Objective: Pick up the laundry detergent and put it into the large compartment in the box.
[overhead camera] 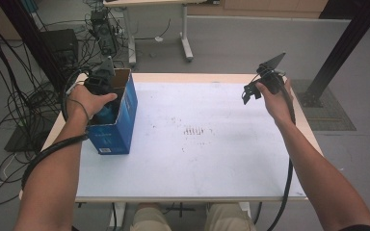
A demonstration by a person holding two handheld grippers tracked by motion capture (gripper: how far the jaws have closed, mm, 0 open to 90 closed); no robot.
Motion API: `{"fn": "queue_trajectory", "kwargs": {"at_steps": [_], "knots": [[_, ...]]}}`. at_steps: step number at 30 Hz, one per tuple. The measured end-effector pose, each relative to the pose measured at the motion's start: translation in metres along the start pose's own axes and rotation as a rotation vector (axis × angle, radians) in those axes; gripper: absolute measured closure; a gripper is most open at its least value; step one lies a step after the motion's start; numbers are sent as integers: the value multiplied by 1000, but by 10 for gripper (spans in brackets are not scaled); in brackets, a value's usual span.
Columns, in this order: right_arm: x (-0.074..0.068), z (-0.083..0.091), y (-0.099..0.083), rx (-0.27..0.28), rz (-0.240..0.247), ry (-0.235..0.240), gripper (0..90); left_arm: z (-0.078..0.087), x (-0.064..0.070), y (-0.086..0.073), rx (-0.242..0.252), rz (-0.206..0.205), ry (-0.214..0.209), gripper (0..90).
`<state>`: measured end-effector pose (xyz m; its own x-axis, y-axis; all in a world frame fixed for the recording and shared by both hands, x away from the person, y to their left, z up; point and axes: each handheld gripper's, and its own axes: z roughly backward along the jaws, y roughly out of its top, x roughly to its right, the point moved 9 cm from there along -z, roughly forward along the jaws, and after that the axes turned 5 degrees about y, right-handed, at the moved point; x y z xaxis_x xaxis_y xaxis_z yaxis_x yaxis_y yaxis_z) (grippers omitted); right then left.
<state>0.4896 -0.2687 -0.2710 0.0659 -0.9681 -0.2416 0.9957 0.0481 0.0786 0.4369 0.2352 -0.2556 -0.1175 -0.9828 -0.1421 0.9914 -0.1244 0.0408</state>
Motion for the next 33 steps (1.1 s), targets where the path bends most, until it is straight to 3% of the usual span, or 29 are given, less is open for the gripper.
{"fn": "queue_trajectory", "kwargs": {"at_steps": [25,33], "knots": [[2,1,-1,6,1,7,55,1,-1,-1,2,2,-19,317],[2,2,-1,9,2,10,55,16,-1,-4,16,1,0,277]]}}
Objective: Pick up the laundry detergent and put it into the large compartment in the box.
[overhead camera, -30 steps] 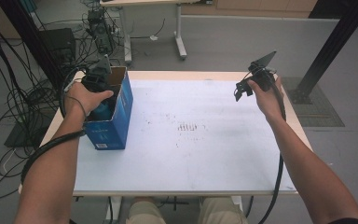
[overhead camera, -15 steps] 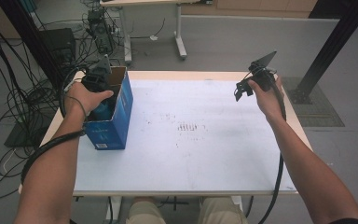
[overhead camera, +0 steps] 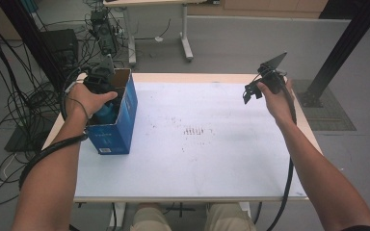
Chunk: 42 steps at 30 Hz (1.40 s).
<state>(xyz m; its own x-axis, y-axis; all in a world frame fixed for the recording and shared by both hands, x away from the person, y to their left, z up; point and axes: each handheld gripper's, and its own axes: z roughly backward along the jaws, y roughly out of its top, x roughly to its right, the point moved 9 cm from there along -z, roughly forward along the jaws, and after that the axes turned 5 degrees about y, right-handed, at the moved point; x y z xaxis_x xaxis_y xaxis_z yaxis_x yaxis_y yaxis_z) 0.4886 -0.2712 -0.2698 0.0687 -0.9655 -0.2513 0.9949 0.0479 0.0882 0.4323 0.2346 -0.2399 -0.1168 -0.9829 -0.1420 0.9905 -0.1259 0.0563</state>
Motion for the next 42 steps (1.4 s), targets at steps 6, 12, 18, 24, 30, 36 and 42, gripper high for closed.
{"fn": "queue_trajectory", "kwargs": {"at_steps": [6,12,18,24,30,36,42], "knots": [[-3,-1,1,-2,2,1,55,19,-2,-6,23,2,16,248],[-6,-2,2,-5,5,1,55,48,2,-12,68,-21,2,191],[-8,-3,5,-9,2,1,54,77,26,-16,118,-62,-2,130],[-7,-4,9,-20,-10,5,55,100,59,-17,150,-103,-37,96],[-7,-8,12,-35,-12,0,54,112,96,-16,180,-167,-77,78],[-8,-8,12,-38,-11,3,54,114,131,-15,181,-233,-105,72],[-5,-6,11,-36,-17,5,54,109,150,-13,167,-265,-135,72]]}}
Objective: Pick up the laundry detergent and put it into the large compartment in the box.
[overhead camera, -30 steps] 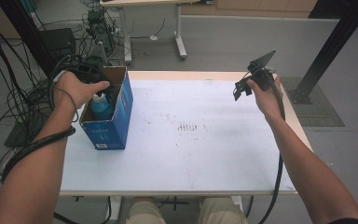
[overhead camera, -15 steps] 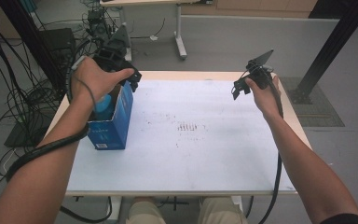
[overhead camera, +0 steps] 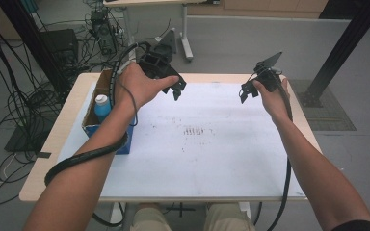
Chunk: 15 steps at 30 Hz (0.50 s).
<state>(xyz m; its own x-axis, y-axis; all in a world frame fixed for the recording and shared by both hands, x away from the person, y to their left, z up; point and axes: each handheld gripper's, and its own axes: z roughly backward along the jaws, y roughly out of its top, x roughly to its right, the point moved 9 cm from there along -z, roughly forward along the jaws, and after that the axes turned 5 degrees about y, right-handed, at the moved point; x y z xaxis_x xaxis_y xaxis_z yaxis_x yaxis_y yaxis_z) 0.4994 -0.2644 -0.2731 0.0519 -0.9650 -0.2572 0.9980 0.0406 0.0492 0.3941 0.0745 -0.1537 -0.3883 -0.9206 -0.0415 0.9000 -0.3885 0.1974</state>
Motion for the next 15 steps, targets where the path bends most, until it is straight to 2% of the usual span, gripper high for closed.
{"fn": "queue_trajectory", "kwargs": {"at_steps": [7,15], "knots": [[0,-1,0,0,-2,1,54,-7,11,2,-10,-20,-11,71],[-1,-1,1,-2,-2,3,54,-14,15,4,-29,-31,-18,71]]}}
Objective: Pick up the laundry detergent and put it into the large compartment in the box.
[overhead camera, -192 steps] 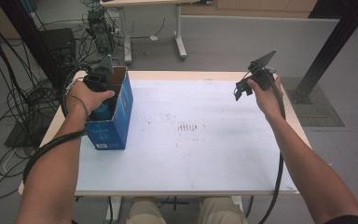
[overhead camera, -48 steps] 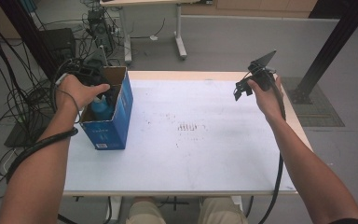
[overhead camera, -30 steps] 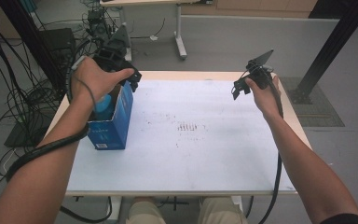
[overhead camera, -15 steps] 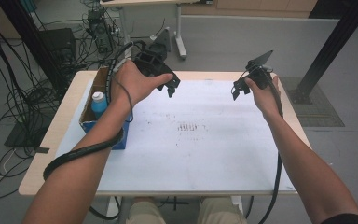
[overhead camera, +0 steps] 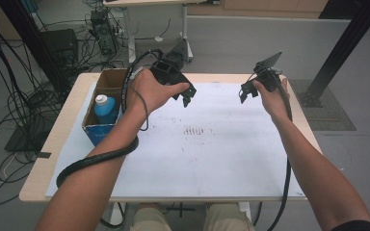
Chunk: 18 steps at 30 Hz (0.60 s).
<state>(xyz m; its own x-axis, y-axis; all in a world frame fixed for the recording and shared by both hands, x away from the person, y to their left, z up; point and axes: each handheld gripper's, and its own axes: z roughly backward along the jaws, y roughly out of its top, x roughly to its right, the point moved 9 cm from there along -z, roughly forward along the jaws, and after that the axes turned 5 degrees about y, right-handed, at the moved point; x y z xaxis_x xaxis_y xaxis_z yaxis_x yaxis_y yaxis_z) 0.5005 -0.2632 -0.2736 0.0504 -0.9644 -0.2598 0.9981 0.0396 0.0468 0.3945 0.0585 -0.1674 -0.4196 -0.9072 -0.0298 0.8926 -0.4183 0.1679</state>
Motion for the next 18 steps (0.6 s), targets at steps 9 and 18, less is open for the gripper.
{"fn": "queue_trajectory", "kwargs": {"at_steps": [9,18], "knots": [[4,3,-1,6,-4,1,54,-1,4,3,-2,-12,-1,71],[5,4,-1,8,-4,0,54,-3,4,3,-5,-14,-3,71]]}}
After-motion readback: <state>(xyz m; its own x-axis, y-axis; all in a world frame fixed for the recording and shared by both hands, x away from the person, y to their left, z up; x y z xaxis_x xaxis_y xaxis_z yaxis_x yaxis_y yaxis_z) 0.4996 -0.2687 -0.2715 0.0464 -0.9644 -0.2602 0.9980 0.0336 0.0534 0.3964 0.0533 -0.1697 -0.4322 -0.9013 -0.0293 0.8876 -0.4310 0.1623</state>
